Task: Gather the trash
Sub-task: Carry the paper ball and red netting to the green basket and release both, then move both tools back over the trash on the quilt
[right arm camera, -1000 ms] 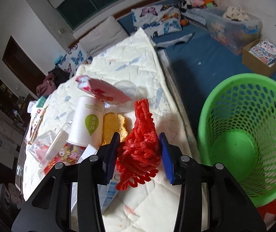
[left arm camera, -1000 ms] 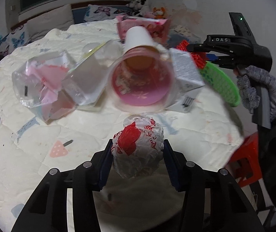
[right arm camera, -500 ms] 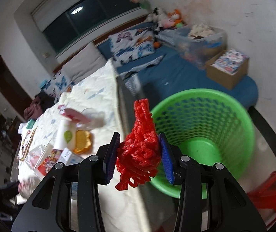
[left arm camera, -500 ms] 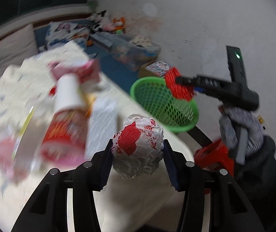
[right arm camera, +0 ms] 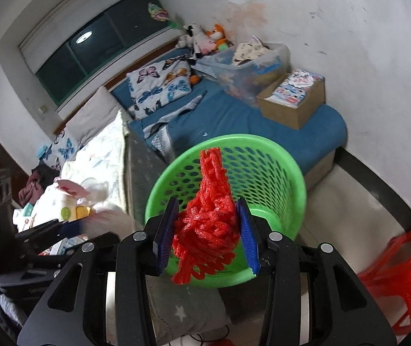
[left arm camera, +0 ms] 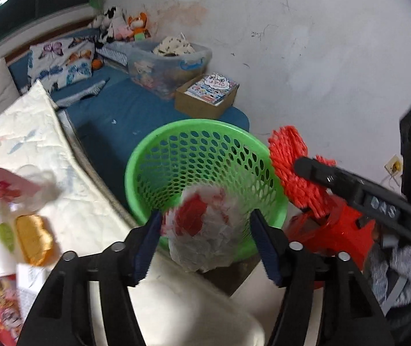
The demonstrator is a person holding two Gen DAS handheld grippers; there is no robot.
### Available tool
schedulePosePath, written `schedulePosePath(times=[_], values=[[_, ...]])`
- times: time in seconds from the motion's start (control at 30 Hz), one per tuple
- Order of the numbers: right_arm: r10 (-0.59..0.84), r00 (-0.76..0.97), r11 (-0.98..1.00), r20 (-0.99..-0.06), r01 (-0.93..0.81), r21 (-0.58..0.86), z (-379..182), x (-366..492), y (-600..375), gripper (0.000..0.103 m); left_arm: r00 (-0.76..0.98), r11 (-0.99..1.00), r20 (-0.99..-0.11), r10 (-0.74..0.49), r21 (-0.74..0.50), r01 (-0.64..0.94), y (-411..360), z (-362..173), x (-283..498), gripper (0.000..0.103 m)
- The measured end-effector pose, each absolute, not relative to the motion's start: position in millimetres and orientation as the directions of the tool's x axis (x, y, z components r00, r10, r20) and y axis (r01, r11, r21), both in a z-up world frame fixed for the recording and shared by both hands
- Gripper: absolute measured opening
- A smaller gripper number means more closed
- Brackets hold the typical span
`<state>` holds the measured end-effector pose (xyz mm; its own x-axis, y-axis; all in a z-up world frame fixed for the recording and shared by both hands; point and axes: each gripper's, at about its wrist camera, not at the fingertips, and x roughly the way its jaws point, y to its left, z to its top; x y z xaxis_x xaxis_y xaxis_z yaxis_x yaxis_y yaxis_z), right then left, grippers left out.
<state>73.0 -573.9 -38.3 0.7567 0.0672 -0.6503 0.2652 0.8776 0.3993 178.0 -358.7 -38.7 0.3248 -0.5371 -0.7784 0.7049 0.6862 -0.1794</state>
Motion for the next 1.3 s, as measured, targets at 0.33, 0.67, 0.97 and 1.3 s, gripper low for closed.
schedulePosePath(times=[0.33,0.67,0.97,1.3], values=[[0.076,0.742,0.876,-0.666,0.270,0.401,-53.1,79.8,-576.3,0.042,0.350,0.709,-0.763,-0.544,-0.194,0.678,-347.8,-35.5,185.3,0.074],[0.091,0.709,0.881,-0.699,0.270,0.389,-76.2,114.9,-568.7,0.044,0.411,0.742,-0.731,-0.545,-0.193,0.642,-294.0,-14.2,161.1,0.076],[0.094,0.688,0.879,-0.720,0.282,0.384,-88.9,149.5,-554.3,0.048,0.473,0.779,-0.707,-0.525,-0.176,0.602,-242.5,-4.5,142.2,0.077],[0.053,0.687,0.892,-0.724,0.293,0.344,-81.9,143.4,-544.8,0.062,0.538,0.831,-0.689,-0.485,-0.172,0.529,-183.9,-3.9,129.5,0.080]])
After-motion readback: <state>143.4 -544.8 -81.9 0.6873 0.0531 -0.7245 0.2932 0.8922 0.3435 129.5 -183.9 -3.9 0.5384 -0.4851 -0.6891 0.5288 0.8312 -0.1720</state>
